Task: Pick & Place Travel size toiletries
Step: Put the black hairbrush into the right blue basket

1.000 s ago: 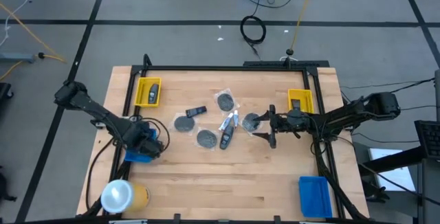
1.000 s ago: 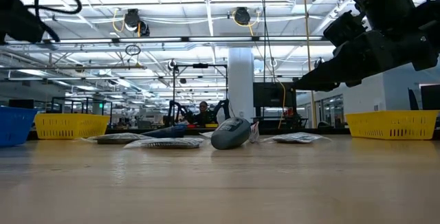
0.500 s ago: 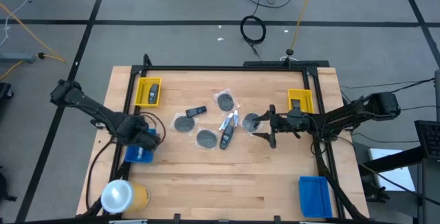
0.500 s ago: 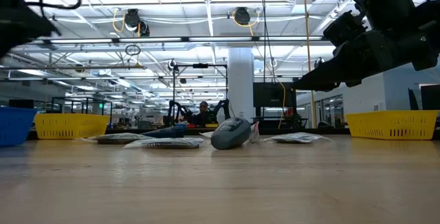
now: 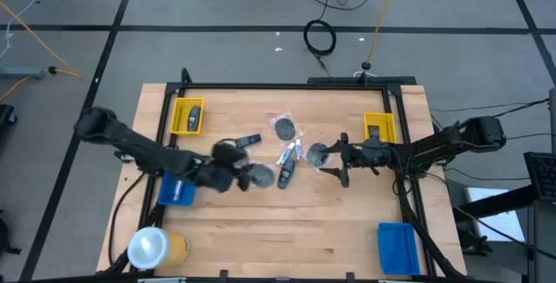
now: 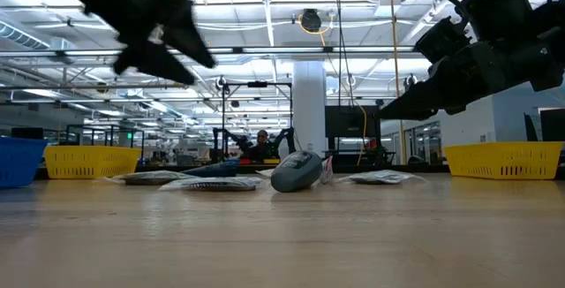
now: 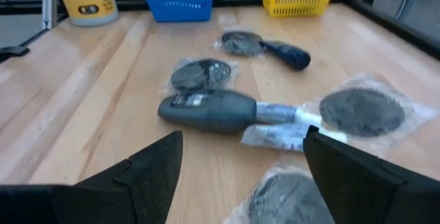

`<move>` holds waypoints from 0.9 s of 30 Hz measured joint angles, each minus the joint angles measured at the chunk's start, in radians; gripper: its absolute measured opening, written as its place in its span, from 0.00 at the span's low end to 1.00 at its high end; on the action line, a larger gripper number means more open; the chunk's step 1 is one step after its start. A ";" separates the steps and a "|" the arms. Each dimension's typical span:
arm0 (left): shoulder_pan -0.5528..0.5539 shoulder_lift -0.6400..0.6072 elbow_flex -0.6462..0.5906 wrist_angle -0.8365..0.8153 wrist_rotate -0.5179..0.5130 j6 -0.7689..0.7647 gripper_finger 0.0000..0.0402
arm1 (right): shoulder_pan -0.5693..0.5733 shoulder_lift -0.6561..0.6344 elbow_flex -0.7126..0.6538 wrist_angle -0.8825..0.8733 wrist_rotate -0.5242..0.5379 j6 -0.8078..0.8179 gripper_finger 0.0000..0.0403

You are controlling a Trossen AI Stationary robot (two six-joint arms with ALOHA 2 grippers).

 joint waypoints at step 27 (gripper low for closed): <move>0.364 0.744 0.425 0.505 0.572 0.575 0.27 | -0.439 0.160 0.230 -0.633 -0.426 0.310 0.73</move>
